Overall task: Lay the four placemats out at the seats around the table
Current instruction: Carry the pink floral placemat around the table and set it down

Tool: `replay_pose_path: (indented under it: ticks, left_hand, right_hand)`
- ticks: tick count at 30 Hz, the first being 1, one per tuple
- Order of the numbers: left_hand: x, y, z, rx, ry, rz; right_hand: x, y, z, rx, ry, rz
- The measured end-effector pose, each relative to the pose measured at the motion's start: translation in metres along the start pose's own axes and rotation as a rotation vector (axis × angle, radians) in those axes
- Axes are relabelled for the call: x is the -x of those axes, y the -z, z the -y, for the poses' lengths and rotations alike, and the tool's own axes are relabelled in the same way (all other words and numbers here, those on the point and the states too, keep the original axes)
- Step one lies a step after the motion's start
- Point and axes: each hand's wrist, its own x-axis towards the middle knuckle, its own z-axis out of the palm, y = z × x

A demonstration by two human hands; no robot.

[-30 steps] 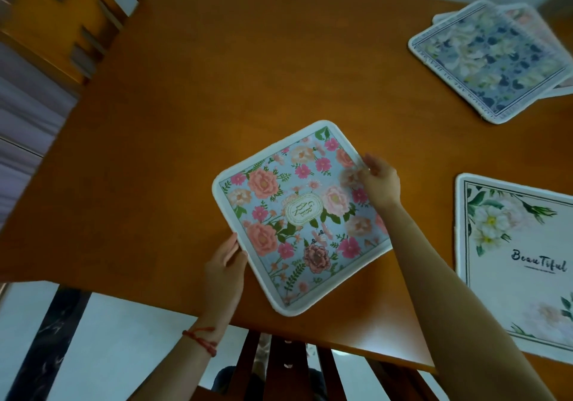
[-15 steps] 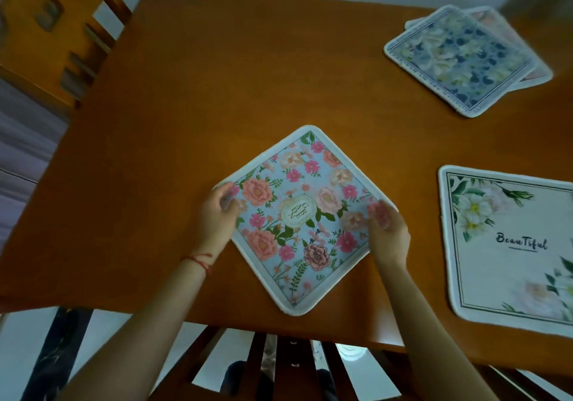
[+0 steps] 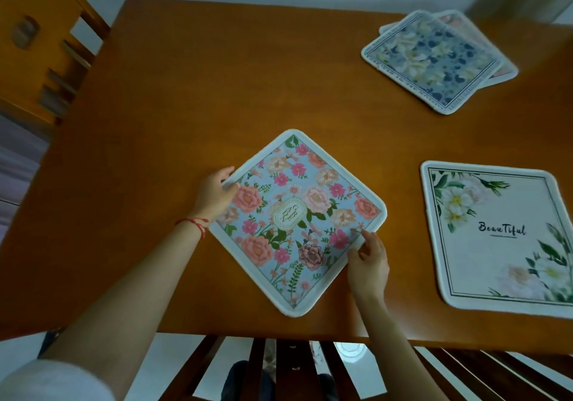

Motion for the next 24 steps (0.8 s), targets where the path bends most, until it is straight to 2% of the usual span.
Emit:
replay_pose_path:
  ticks: [10,19,24]
  left_hand:
    - [0.046,-0.008,0.021,0.118,0.093,-0.023]
    - [0.093,-0.035,0.029,0.401,0.247,-0.138]
    - [0.097,-0.036,0.027,0.424,0.258,-0.194]
  right_hand:
    - [-0.061,0.017,0.033,0.007,0.077,0.078]
    - [-0.103,0.013,0.055,0.069,0.113,0.193]
    - [-0.094,0.018,0.049,0.077,0.146,0.164]
